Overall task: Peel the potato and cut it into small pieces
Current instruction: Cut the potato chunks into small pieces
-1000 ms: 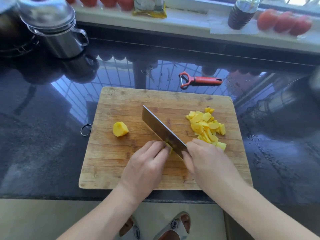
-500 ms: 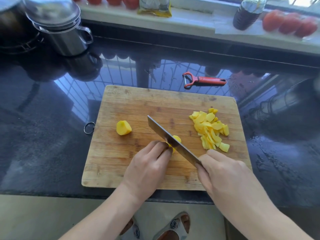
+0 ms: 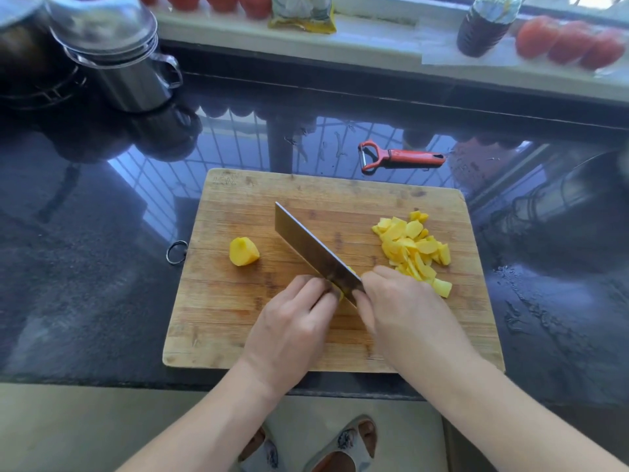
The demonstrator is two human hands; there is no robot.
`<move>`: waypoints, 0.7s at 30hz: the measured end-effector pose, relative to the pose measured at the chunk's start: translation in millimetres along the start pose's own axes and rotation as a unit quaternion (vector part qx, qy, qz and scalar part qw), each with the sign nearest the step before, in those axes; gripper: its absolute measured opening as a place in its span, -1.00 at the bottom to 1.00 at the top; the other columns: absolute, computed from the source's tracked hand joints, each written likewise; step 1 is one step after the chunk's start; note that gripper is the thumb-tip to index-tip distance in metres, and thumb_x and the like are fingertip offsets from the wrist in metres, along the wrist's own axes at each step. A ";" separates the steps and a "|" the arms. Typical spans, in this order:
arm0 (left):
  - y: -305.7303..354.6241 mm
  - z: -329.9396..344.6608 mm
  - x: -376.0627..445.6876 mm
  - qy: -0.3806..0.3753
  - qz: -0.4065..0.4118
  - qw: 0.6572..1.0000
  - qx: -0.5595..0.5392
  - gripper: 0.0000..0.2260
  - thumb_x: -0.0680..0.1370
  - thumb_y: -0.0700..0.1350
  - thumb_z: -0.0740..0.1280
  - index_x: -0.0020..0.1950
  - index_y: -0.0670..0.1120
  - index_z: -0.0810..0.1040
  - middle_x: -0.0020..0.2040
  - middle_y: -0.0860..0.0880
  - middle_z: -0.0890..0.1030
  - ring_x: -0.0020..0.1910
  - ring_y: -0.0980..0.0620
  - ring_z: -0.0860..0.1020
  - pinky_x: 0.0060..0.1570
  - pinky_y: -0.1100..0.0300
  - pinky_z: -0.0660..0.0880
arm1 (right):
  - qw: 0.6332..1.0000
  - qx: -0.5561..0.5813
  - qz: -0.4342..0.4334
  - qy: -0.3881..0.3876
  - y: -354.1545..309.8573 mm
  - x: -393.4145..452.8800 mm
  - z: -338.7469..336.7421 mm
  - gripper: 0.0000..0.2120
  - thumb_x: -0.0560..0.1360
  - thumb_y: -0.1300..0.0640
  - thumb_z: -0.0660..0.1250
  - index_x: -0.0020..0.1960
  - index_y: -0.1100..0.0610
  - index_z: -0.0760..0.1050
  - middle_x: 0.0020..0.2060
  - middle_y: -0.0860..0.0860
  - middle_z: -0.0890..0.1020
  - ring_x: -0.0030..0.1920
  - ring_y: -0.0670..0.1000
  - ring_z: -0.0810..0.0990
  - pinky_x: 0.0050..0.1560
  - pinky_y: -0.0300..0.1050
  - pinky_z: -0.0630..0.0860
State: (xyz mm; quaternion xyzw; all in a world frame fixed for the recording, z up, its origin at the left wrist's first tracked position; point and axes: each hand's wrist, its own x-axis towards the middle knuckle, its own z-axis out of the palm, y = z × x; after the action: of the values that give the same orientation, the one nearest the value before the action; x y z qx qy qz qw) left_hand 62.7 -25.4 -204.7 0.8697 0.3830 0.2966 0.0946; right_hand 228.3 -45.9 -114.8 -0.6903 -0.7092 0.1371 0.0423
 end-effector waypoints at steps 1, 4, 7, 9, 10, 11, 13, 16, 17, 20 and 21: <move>0.0 -0.9 0.1 0.003 0.000 1.000 0.002 -0.88 0.61 -0.38 0.35 -0.02 -0.22 0.66 -0.03 -0.15 0.63 -0.05 -0.17 0.59 0.04 0.00 0.58 | 1.000 0.004 -0.004 0.004 0.2 4.4 0.4 -0.70 0.63 -0.01 0.23 -0.24 0.00 0.27 -0.28 -0.02 0.43 -0.30 0.17 0.52 -0.35 0.10 0.48; 1.7 -3.8 -2.5 0.003 0.007 1.000 0.002 -0.90 0.61 -0.37 0.36 0.00 -0.24 0.66 -0.02 -0.16 0.64 -0.03 -0.15 0.59 0.07 0.04 0.58 | 0.999 0.027 -0.006 0.028 6.7 -1.9 -6.7 -0.73 0.62 -0.02 0.22 -0.23 0.04 0.38 -0.28 -0.04 0.44 -0.30 0.12 0.51 -0.36 0.09 0.46; 0.0 -3.0 -3.3 0.003 0.006 1.000 0.007 -0.92 0.62 -0.36 0.37 0.02 -0.26 0.66 0.01 -0.18 0.65 0.00 -0.15 0.60 0.08 0.03 0.59 | 0.998 0.032 -0.007 0.044 13.5 -23.4 -16.0 -0.74 0.59 -0.03 0.22 -0.25 0.02 0.39 -0.33 -0.06 0.41 -0.39 0.00 0.44 -0.45 0.00 0.43; -0.5 -2.2 -4.2 0.000 0.005 1.000 0.007 -0.91 0.62 -0.36 0.36 0.00 -0.25 0.66 0.01 -0.18 0.65 0.00 -0.16 0.61 0.08 0.02 0.59 | 0.999 0.025 -0.006 0.032 14.4 -36.2 -19.7 -0.74 0.59 -0.05 0.20 -0.25 -0.01 0.37 -0.34 -0.07 0.40 -0.42 -0.01 0.43 -0.48 -0.01 0.43; -0.1 -2.1 -4.4 -0.001 0.005 1.000 0.005 -0.90 0.62 -0.37 0.35 -0.01 -0.25 0.65 -0.01 -0.18 0.64 -0.01 -0.16 0.61 0.07 0.02 0.59 | 0.999 0.018 -0.002 0.026 13.7 -40.4 -20.6 -0.74 0.59 -0.06 0.19 -0.25 -0.02 0.36 -0.33 -0.07 0.39 -0.43 -0.01 0.43 -0.49 0.02 0.44; 0.2 -1.9 -4.0 -0.001 0.005 1.000 0.004 -0.89 0.62 -0.38 0.35 -0.03 -0.25 0.65 -0.02 -0.18 0.64 -0.02 -0.17 0.60 0.06 0.02 0.59 | 1.000 0.008 0.001 0.022 13.2 -43.3 -20.9 -0.73 0.59 -0.06 0.18 -0.25 -0.02 0.35 -0.33 -0.07 0.39 -0.44 0.00 0.43 -0.50 0.03 0.44; 0.5 -1.3 -3.1 0.002 0.005 1.000 0.005 -0.89 0.61 -0.38 0.35 -0.05 -0.24 0.64 -0.03 -0.18 0.64 -0.04 -0.17 0.60 0.05 0.03 0.58 | 1.000 -0.014 0.002 0.014 12.7 -45.6 -20.9 -0.74 0.60 -0.06 0.19 -0.24 -0.02 0.36 -0.32 -0.06 0.39 -0.45 0.00 0.43 -0.51 0.01 0.44; 0.4 -0.7 -3.5 0.000 0.005 1.000 0.006 -0.88 0.62 -0.38 0.35 -0.04 -0.23 0.65 -0.03 -0.17 0.64 -0.02 -0.16 0.60 0.07 0.04 0.58 | 0.999 -0.038 -0.002 0.011 11.7 -47.1 -22.6 -0.76 0.60 -0.04 0.22 -0.22 -0.02 0.38 -0.31 -0.05 0.39 -0.46 0.03 0.44 -0.52 0.02 0.44; 0.2 -0.5 -3.8 0.000 0.007 1.000 0.008 -0.88 0.62 -0.37 0.35 -0.03 -0.23 0.66 -0.02 -0.16 0.64 -0.01 -0.16 0.60 0.08 0.05 0.57 | 0.999 -0.050 -0.004 0.014 10.9 -47.8 -23.4 -0.77 0.59 -0.03 0.25 -0.22 -0.02 0.38 -0.31 -0.05 0.39 -0.48 0.05 0.44 -0.53 0.03 0.44; -0.1 -0.7 -4.1 -0.004 0.008 1.000 0.007 -0.88 0.61 -0.38 0.35 -0.02 -0.22 0.66 -0.02 -0.15 0.64 0.00 -0.15 0.59 0.11 0.09 0.56 | 0.997 -0.077 -0.004 0.020 8.6 -48.3 -26.3 -0.77 0.55 0.02 0.34 -0.25 -0.02 0.38 -0.34 -0.04 0.39 -0.54 0.08 0.41 -0.60 -0.03 0.36; -0.1 -0.6 -4.0 -0.004 0.008 1.000 0.007 -0.88 0.61 -0.38 0.35 -0.02 -0.22 0.66 -0.02 -0.15 0.64 0.00 -0.15 0.59 0.12 0.09 0.56 | 0.997 -0.081 -0.004 0.017 8.2 -48.1 -27.0 -0.76 0.54 0.03 0.36 -0.25 -0.02 0.38 -0.34 -0.04 0.39 -0.55 0.07 0.38 -0.61 -0.04 0.33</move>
State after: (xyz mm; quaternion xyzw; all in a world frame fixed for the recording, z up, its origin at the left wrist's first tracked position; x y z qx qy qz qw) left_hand 60.1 -28.3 -206.1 0.8745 0.3777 0.2914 0.0880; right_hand 245.0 -89.7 -84.8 -0.6909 -0.7199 0.0669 -0.0010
